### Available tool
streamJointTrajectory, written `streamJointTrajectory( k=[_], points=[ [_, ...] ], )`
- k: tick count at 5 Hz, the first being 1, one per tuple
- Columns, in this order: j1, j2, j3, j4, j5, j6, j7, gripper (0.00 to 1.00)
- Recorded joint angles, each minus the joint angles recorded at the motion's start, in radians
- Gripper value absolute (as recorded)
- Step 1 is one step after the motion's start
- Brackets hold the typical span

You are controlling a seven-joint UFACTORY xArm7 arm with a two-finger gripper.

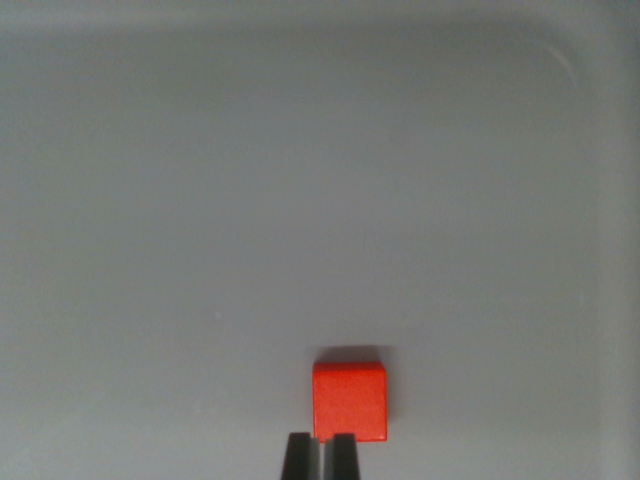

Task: Reach red block

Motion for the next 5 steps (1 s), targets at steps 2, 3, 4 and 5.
streamJointTrajectory(
  k=[2, 3, 4, 5],
  points=[
    [-0.0018, 0.009, -0.003, -0.037, 0.0, -0.044, -0.004, 0.0],
    [-0.0018, 0.009, -0.003, -0.037, 0.0, -0.044, -0.004, 0.0],
    [-0.0038, 0.019, -0.006, -0.076, 0.0, -0.092, -0.009, 0.0],
    [-0.0038, 0.019, -0.006, -0.076, 0.0, -0.092, -0.009, 0.0]
  ],
)
